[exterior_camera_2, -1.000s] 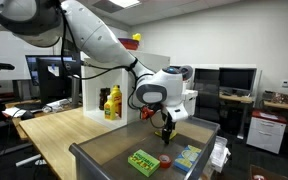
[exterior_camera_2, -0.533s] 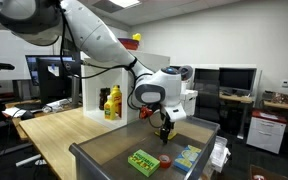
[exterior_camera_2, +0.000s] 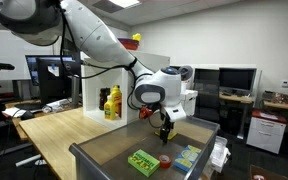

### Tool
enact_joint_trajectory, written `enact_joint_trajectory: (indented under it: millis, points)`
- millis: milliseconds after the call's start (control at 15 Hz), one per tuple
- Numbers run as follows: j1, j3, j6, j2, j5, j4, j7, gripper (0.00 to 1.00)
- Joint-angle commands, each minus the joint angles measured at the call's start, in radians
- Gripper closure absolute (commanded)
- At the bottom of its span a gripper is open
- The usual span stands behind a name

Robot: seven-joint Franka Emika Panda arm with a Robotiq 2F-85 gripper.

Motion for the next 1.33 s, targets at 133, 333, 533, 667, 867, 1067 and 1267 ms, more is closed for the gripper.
enact_joint_trajectory:
  millis: [133,333,533,667,867,1067,1267]
  points:
    - [0.007,0.021,0.031,-0.025,0.042,-0.036,-0.041,0.00]
    - [0.010,0.029,0.047,-0.023,0.044,-0.033,-0.057,0.00]
    - [0.009,0.039,0.059,-0.023,0.052,-0.031,-0.080,0.00]
    - [0.007,0.046,0.067,-0.022,0.061,-0.029,-0.096,0.00]
    - [0.004,0.053,0.069,-0.021,0.071,-0.026,-0.105,0.32]
    - [0.000,0.054,0.069,-0.018,0.074,-0.025,-0.107,0.49]
    - [0.000,0.052,0.068,-0.017,0.074,-0.023,-0.107,0.66]
